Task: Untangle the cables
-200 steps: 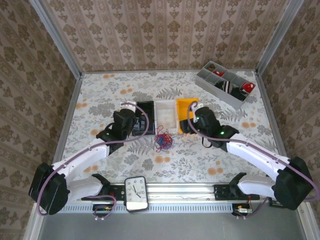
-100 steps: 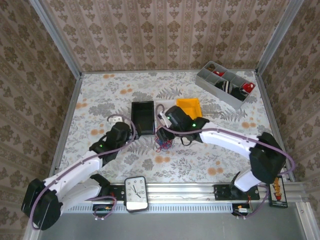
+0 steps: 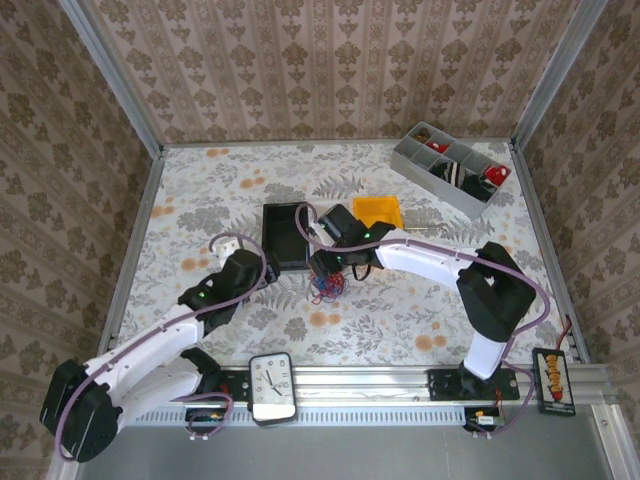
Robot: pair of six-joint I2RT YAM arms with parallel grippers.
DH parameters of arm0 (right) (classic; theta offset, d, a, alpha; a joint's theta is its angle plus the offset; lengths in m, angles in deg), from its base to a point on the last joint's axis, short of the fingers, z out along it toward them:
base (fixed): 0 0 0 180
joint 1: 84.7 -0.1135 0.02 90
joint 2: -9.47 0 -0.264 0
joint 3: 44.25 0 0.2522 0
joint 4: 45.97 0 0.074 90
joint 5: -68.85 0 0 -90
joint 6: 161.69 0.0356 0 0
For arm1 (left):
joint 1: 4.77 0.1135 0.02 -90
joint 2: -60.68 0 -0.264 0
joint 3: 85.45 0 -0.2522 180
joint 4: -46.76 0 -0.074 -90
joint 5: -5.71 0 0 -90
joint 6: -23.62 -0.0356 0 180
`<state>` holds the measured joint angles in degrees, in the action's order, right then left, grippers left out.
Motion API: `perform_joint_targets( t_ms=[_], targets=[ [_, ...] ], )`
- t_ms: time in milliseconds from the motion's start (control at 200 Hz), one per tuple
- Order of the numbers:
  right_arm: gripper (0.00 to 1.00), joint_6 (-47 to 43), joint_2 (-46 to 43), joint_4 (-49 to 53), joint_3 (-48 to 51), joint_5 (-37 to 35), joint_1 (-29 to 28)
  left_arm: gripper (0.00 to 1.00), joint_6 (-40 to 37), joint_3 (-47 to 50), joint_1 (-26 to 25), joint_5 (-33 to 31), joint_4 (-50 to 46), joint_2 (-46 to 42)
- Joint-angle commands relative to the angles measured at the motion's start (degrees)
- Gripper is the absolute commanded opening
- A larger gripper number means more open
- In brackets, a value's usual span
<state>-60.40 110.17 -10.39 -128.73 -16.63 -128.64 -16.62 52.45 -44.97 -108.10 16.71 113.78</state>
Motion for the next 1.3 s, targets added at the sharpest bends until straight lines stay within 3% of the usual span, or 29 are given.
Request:
perform_joint_targets(
  t_ms=[0,190,855,915,1030,1105,1295],
  targets=[
    [0.48,-2.15,1.74,1.82,-2.55,-1.48,0.61,0.99,-0.76,-2.78,-0.53,0.12,0.11,1.89],
    [0.42,-3.20,3.10,3.22,-4.26,-0.40,0.44,0.99,-1.31,-5.13,-0.66,0.52,-0.83,5.57],
    [0.38,-1.89,6.60,0.72,-4.49,1.22,-0.36,0.98,-0.86,-7.30,-0.20,0.77,-1.27,10.34],
    [0.32,-1.80,6.83,0.46,-4.69,1.00,-0.35,0.98,-1.42,-7.43,-0.07,1.25,-1.08,10.76],
    [0.09,-2.20,6.18,0.48,-4.96,1.20,-0.27,0.99,-3.66,-7.78,0.06,3.03,-0.93,11.32],
    [0.02,-2.20,4.33,-0.08,-3.77,0.90,-0.10,0.99,-7.22,-8.00,0.09,5.58,-0.15,11.57],
    [0.00,-0.06,-4.34,-1.72,1.58,3.65,1.42,1.00,-18.74,-7.60,-1.11,17.30,3.80,11.53]
  ],
)
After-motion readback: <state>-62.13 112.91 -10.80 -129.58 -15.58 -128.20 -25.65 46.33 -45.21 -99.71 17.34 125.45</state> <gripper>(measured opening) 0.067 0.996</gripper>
